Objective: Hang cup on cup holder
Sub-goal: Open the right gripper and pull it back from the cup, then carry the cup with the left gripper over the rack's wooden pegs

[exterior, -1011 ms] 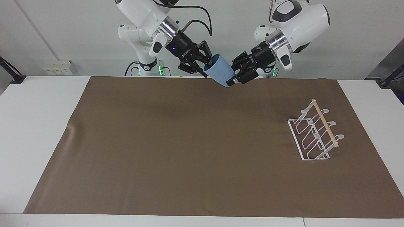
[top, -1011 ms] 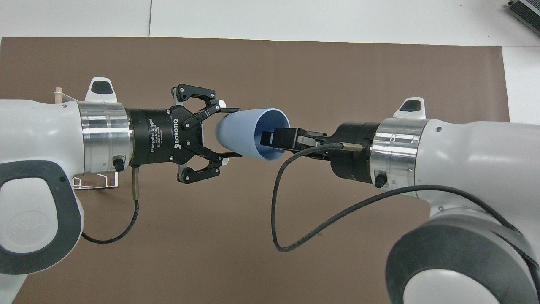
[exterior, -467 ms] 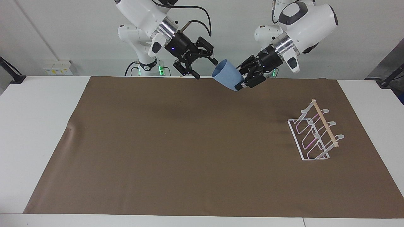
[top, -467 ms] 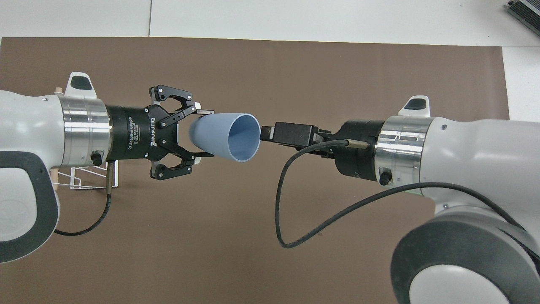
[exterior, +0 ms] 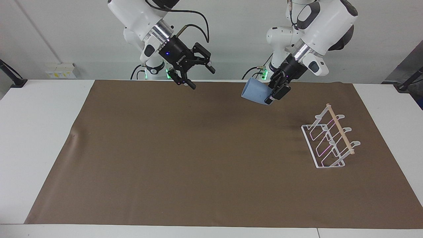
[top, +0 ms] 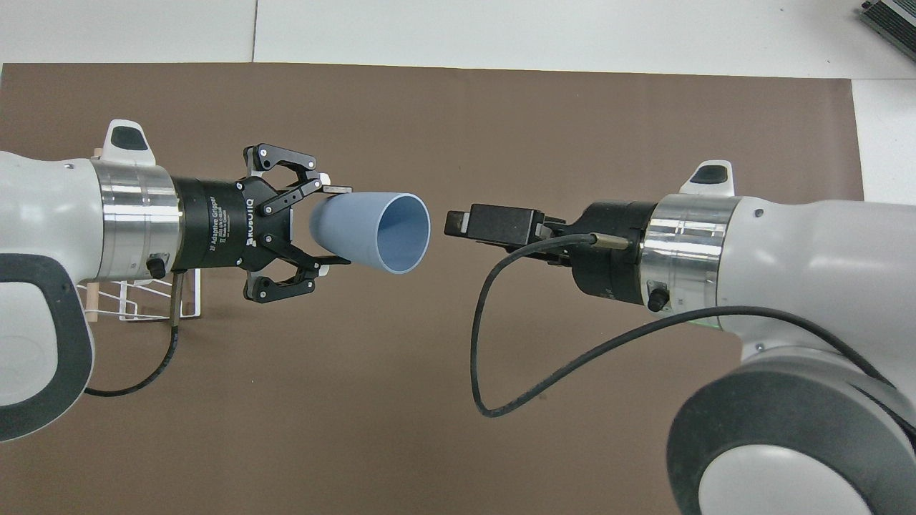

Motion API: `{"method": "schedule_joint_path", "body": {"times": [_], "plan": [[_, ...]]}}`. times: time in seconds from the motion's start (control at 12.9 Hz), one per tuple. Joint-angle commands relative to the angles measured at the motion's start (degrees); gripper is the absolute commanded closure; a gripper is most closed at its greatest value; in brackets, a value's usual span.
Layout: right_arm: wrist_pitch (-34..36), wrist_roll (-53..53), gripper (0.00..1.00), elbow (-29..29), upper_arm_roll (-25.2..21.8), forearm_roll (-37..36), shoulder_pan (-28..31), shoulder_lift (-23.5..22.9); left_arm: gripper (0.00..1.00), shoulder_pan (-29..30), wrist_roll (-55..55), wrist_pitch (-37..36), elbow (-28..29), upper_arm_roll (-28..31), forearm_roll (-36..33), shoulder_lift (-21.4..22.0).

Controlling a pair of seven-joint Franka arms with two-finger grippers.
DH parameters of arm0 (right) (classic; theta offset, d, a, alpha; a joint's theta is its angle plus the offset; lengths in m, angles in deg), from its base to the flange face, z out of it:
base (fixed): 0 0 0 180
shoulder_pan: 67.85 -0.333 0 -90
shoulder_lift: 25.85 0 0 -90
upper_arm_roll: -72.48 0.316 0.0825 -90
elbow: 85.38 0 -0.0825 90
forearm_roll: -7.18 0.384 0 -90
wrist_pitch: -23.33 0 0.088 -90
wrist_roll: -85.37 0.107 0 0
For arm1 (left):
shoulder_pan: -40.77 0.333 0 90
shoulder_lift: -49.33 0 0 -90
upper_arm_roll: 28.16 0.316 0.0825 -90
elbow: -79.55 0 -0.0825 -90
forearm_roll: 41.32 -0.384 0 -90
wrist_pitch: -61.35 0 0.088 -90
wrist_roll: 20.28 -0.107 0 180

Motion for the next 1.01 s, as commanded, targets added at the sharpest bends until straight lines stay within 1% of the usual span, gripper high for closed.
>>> {"method": "schedule_joint_path", "body": {"times": [0.0,0.08,0.16,0.31,0.47,0.54,0.62,0.78,0.93], "plan": [[2.81,-4.81,0.00,-3.63,-1.53,-7.83,0.34,-2.02,1.00,0.72,-0.75,-0.78,-1.45,-0.24,-10.90,-0.55],[4.74,-6.04,0.00,-5.13,-1.97,-13.35,0.42,-2.73,1.00,1.77,-1.88,-0.60,-1.36,-0.24,-14.94,-0.55],[6.59,-7.01,0.00,-6.27,-2.32,-17.84,0.42,-2.99,1.00,3.09,-4.15,-0.43,-1.28,-0.24,-17.07,-0.55],[10.28,-7.37,0.00,-8.12,-3.20,-22.70,0.42,-3.70,1.00,5.90,-9.25,1.67,-0.93,-0.24,-21.20,-0.73],[14.93,-7.37,0.00,-10.58,-4.60,-28.93,0.42,-4.57,1.00,7.92,-13.29,4.75,-0.23,-0.24,-26.91,-0.99],[17.65,-7.37,0.00,-11.63,-4.79,-31.57,0.42,-4.93,1.00,9.24,-15.14,6.41,-0.31,-0.24,-30.50,-1.86],[20.20,-7.28,0.00,-12.25,-5.31,-33.08,0.42,-5.02,1.00,9.69,-16.03,8.08,-0.40,-0.24,-35.06,-2.22],[23.81,-7.19,0.00,-12.44,-7.77,-35.02,0.42,-5.02,1.00,10.83,-16.13,11.77,-0.57,-0.24,-43.51,-3.97],[28.38,-7.28,0.00,-12.44,-11.45,-36.16,0.42,-4.75,1.00,11.36,-15.87,15.21,-0.84,-0.15,-50.54,-6.08]]}}
